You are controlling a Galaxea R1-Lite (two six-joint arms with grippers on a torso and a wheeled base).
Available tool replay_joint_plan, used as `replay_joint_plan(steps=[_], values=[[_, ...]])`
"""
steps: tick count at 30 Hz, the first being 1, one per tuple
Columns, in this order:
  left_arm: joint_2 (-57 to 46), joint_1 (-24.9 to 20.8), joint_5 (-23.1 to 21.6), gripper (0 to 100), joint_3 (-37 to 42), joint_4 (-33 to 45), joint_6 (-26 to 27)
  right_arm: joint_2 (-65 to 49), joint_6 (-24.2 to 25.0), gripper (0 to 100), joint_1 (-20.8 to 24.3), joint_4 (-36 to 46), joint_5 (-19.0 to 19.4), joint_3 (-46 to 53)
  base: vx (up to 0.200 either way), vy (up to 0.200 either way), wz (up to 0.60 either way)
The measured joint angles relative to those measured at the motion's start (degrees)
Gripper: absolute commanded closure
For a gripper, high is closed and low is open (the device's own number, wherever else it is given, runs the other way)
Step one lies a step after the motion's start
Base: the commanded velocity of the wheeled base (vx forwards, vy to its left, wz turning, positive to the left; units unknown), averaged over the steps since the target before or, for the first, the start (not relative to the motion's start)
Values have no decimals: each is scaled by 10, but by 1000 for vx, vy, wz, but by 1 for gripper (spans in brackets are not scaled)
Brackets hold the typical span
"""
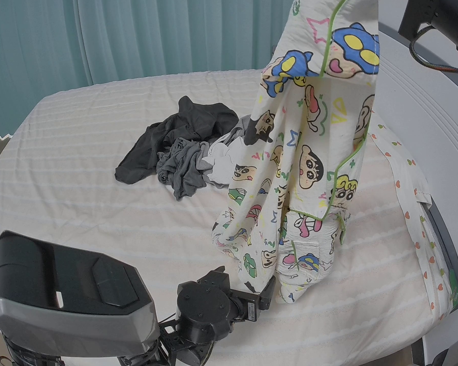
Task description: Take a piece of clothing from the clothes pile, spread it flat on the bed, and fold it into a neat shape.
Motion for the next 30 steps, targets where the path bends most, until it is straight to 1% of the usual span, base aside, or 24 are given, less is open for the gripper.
replay_joint_plan(steps=[8,15,24,25,30], values=[[12,11,-1,0,-38,-13,0,-3,0,100,0,0,1,1,0,0,0],[26,10,-3,0,-48,-17,-1,-1,1,100,0,0,2,1,0,0,0],[49,41,-2,0,-79,-15,5,-1,2,100,2,0,3,2,0,0,0],[51,43,-3,100,-81,-15,6,-1,2,100,2,-1,3,1,0,0,0],[58,47,-3,100,-84,-15,6,0,3,100,1,-1,3,3,0,0,0]])
